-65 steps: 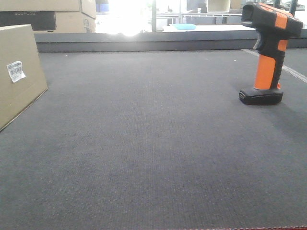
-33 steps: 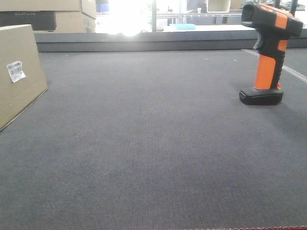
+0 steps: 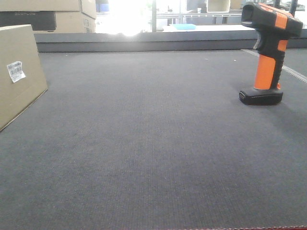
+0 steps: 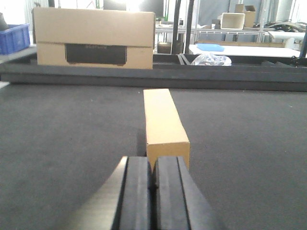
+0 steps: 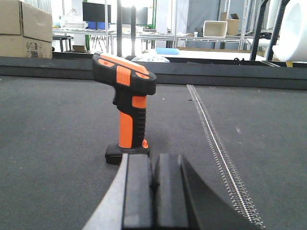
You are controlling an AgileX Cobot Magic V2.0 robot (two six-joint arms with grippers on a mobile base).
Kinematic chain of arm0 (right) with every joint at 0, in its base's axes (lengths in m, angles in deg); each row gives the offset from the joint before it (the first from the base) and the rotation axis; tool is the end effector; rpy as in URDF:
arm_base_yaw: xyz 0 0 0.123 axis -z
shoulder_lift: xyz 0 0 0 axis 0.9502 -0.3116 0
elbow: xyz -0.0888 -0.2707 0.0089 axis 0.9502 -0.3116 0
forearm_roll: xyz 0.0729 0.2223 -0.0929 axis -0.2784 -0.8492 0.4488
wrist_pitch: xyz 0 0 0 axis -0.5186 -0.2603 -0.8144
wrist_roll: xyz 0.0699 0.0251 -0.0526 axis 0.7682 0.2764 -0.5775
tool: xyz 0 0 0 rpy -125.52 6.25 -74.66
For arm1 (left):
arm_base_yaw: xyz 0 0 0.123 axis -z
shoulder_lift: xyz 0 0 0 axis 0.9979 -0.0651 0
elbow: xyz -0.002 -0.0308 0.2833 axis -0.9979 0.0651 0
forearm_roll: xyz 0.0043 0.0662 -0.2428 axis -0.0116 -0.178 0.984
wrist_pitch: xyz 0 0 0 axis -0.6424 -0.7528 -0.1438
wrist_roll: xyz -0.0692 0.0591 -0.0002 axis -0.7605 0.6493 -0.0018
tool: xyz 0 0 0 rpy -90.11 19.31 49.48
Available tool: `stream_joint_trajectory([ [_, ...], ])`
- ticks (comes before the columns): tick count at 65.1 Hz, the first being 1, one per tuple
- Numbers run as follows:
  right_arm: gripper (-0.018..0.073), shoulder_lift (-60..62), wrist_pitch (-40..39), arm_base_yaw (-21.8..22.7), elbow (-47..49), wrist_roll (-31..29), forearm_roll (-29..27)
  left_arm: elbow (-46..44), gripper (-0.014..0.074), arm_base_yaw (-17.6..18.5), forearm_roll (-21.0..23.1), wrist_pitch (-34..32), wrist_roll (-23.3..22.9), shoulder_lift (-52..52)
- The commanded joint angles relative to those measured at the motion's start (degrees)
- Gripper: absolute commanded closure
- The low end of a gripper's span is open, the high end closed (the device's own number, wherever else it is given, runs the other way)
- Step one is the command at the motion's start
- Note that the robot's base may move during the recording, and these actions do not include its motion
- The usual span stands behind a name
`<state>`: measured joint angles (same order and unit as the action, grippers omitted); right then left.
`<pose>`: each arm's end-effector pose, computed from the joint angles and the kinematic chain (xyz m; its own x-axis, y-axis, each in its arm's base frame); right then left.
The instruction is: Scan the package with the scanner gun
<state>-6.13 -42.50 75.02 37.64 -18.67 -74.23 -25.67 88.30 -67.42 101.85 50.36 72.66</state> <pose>0.0566 -0.0025 0.2092 0.0434 0.0239 -0.9988 0.0479 0.9985 0.0260 0.0420 0.0052 0.2803 0.0170 0.0169 -0.9997 -0.0385 0.9991 0.0162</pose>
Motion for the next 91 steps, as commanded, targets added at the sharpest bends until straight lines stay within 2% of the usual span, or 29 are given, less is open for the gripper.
stream_joint_trajectory([
  [1,0.0721,0.1,-1.2,0.0,0.0,0.0,-0.1,3.9,0.0707,-0.1,3.8,-6.1,6.0,1.3],
  [3,0.0721,0.1,-1.2,0.0,0.0,0.0,-0.1,5.6,0.0707,-0.1,7.1,-7.8,7.8,1.8],
  [7,0.0721,0.1,-1.2,0.0,0.0,0.0,-0.1,9.3,0.0707,-0.1,10.9,-11.3,10.1,3.3],
  [15,0.0721,0.1,-1.2,0.0,0.0,0.0,-0.1,15.5,0.0707,-0.1,15.3,-15.9,10.6,3.3],
  [22,0.0721,0.1,-1.2,0.0,0.0,0.0,-0.1,16.9,0.0707,-0.1,17.6,-18.1,10.7,3.3],
  [29,0.0721,0.1,-1.2,0.0,0.0,0.0,-0.1,16.9,0.0707,-0.1,20.1,-18.9,15.5,3.3],
  [46,0.0721,0.1,-1.2,0.0,0.0,0.0,-0.1,16.9,0.0707,-1.0,17.9,-19.1,15.3,3.3],
  [50,0.0721,0.1,-1.2,0.0,0.0,0.0,-0.1,16.9,0.0707,-1.0,17.8,-19.1,13.6,3.3],
  [58,0.0721,0.1,-1.2,0.0,0.0,0.0,-0.1,16.9,0.0707,-1.0,13.7,-19.1,8.3,3.3],
  [91,0.0721,0.1,-1.2,0.0,0.0,0.0,-0.1,16.9,0.0707,-1.0,13.7,-19.1,8.2,3.3],
])
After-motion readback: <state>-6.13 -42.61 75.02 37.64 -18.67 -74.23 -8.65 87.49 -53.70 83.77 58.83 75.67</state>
